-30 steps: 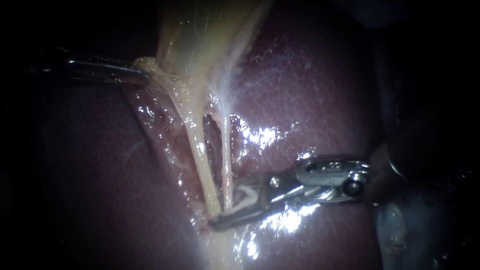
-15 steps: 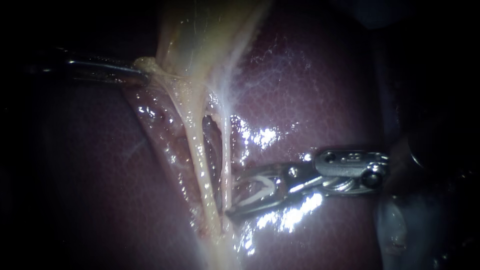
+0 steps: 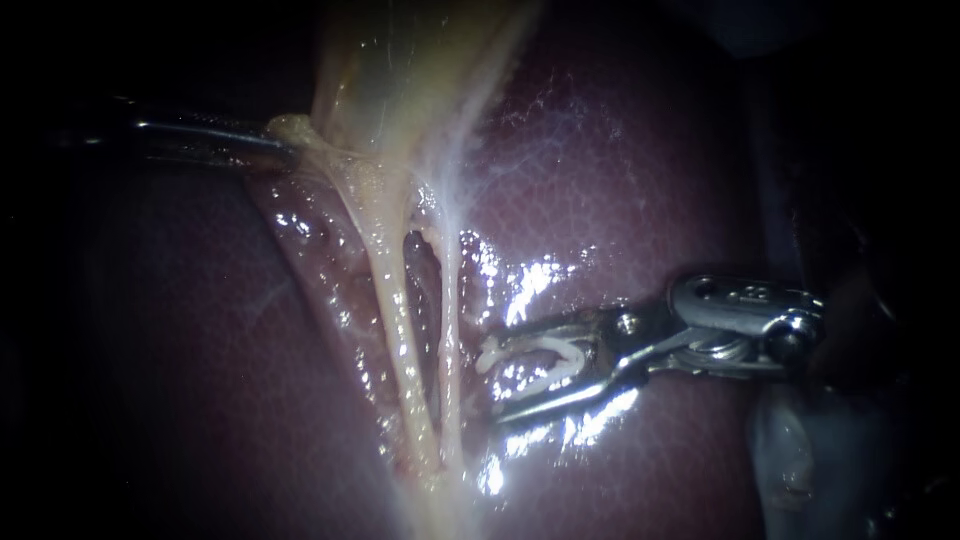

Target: Clipping first clip left tube

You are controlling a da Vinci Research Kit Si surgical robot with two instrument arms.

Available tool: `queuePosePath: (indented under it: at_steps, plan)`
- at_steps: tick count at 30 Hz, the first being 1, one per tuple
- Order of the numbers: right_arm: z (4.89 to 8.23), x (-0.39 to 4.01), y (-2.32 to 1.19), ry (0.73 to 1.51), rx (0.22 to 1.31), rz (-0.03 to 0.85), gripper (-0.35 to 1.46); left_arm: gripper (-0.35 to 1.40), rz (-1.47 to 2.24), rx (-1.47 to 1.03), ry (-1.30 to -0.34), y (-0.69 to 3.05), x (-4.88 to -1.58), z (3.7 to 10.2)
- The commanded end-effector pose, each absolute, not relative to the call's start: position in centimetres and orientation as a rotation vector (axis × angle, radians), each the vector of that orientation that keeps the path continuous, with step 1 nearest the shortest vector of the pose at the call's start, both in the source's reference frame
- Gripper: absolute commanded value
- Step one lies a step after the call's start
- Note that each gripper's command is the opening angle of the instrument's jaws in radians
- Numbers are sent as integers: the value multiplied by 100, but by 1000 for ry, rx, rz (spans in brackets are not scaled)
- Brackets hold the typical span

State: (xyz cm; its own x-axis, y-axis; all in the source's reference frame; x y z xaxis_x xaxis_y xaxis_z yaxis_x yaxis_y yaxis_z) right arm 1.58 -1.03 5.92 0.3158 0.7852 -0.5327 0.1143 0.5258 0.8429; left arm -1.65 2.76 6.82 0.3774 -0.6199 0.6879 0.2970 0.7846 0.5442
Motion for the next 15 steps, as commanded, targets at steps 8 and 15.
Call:
queuePosePath:
  at_steps: [8,15]
  plan:
    - [598,168,-104,1204,1007,602,50,-35,-605,359,-1027,276,-165,682]
    - [615,177,-114,1198,1039,626,50,-35,-605,359,-1027,276,-165,682]
